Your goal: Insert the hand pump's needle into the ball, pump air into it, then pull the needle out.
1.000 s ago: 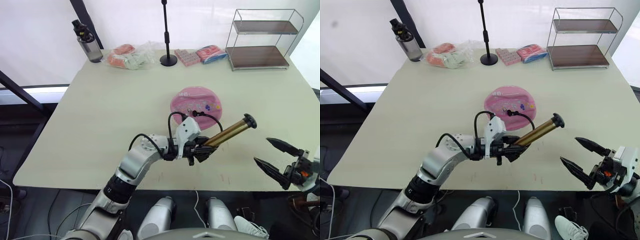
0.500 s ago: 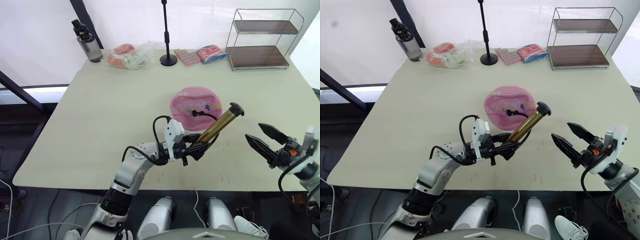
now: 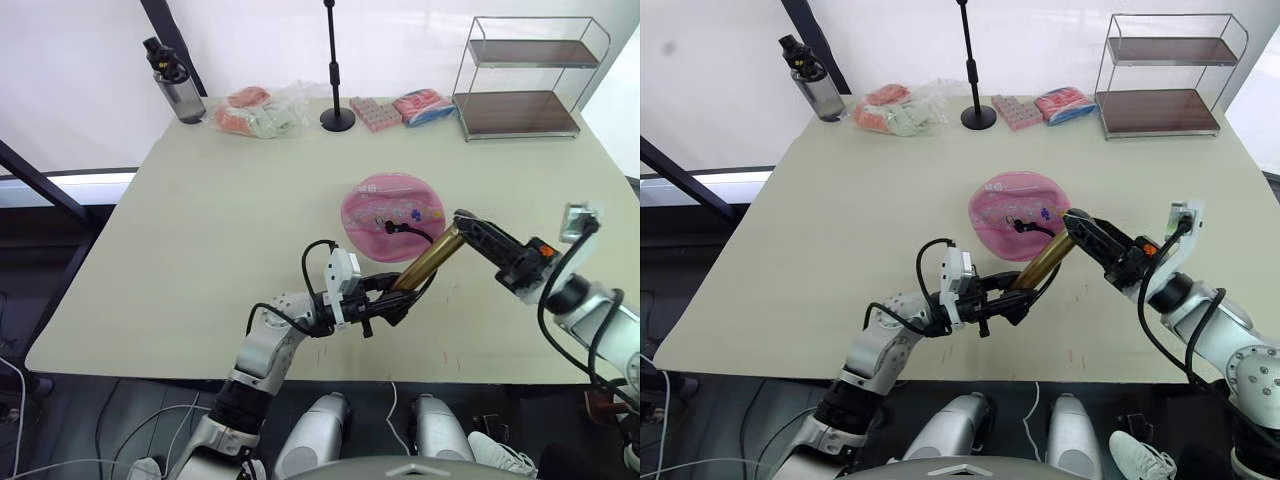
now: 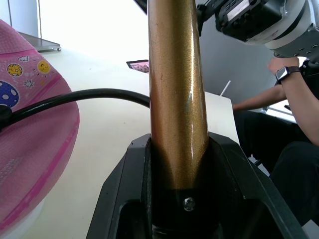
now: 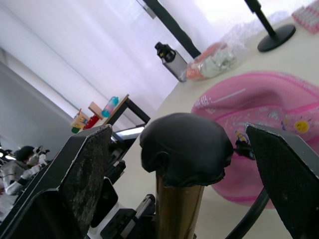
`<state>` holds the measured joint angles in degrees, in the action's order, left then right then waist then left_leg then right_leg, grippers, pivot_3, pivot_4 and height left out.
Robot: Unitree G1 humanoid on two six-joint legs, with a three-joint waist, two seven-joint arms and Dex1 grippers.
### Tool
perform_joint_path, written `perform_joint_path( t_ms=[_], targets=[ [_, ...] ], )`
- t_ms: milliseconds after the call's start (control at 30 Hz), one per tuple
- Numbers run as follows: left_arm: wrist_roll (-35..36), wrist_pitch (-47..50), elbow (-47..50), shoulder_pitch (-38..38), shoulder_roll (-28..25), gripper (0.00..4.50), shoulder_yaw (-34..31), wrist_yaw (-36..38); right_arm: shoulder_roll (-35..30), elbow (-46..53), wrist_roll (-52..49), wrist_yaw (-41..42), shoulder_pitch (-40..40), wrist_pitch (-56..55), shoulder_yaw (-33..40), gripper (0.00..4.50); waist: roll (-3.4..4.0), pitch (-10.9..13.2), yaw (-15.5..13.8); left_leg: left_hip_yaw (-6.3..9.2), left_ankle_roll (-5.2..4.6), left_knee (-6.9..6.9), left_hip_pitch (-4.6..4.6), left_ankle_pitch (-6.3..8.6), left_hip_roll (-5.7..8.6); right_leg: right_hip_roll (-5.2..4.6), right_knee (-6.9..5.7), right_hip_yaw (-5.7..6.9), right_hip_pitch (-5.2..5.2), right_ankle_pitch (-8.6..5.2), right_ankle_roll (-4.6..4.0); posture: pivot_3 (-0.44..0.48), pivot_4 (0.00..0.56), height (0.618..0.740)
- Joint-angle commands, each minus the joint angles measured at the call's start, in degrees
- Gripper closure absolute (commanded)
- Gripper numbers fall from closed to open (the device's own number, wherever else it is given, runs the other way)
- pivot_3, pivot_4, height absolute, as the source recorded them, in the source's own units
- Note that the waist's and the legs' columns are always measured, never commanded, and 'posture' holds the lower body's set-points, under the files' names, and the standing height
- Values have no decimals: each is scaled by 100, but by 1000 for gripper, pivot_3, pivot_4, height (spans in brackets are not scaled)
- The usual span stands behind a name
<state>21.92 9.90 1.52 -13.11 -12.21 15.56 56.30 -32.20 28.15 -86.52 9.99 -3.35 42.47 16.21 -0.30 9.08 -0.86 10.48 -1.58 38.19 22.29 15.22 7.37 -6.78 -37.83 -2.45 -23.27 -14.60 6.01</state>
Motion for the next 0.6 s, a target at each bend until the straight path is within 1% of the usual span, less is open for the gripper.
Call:
perform_joint_path(
  t_ms=[33,167,600],
  targets=[
    [99,-139,83,-59,55,3427,-71,58,33,77,-234,-147,-126,-26,35,0,0,0,3,0,2,0,5,-1,0,0,0,0,-5,0,0,0,150,736],
    [97,-128,78,-59,63,3427,-66,65,125,49,-229,-206,-212,-93,10,0,0,0,9,0,16,1,23,-10,0,1,-3,-1,-24,1,-1,0,150,736],
    [102,-66,107,11,98,3427,-22,40,351,82,281,38,-225,-230,-30,0,1,-1,11,-1,15,1,25,-9,1,2,-4,-1,-28,2,-1,0,150,736]
  ],
)
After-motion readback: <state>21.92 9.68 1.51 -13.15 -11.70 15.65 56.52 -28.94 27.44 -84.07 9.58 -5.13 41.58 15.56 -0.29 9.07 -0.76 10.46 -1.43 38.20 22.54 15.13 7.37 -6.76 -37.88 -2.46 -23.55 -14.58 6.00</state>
